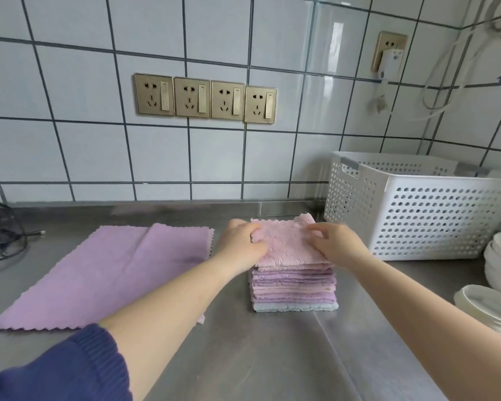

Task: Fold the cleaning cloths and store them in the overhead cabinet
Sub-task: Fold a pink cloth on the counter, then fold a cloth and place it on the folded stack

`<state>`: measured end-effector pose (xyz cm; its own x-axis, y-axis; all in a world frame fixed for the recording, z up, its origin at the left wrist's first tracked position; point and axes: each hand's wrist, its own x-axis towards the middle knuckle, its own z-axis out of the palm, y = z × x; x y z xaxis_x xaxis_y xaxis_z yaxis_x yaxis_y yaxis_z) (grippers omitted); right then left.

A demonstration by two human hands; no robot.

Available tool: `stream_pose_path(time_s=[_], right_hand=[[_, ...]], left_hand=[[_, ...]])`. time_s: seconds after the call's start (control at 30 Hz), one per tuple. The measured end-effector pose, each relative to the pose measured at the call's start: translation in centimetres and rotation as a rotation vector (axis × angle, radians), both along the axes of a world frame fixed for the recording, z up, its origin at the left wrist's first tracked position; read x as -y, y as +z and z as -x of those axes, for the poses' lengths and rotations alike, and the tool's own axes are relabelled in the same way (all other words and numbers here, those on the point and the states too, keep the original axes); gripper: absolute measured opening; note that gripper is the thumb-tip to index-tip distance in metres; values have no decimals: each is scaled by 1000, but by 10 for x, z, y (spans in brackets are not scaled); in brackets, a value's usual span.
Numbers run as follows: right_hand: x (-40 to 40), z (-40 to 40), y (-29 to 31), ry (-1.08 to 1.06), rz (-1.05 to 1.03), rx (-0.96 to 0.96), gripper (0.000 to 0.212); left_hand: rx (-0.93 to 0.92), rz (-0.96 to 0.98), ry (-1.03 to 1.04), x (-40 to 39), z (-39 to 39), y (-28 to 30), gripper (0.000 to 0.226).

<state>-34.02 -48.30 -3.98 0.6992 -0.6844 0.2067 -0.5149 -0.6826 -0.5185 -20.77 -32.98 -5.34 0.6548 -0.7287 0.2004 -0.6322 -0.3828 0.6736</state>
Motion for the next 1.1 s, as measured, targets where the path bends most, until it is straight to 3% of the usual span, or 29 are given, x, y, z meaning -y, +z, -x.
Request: stream_pose_path(time_s=[0.1,0.23,0.37,0.7,0.83,0.97,1.1], right_hand=[[3,-14,6,-11,177,-27,42],[-10,-38,-2,134,365,-270,48],[-9,-36,-27,149,271,-362,47],[-23,-31,-33,-171,133,-425,74],[-37,-24,-19,-95,478,-365,59],[-74,-39,-22,172,850,-121,31],[-137,-71,-35,389,765,-56,21]], left_hand=[[207,13,1,14,3,7,49],[406,-192,-90,47,18,3,56],[263,-398,-110,49,9,-22,56],[173,-389,-49,31,1,-36,62],[271,-366,-41,-2,-5,-28,52],[301,-388,32,-62,-29,-32,39],[137,-310,104,-133,-59,-53,21]])
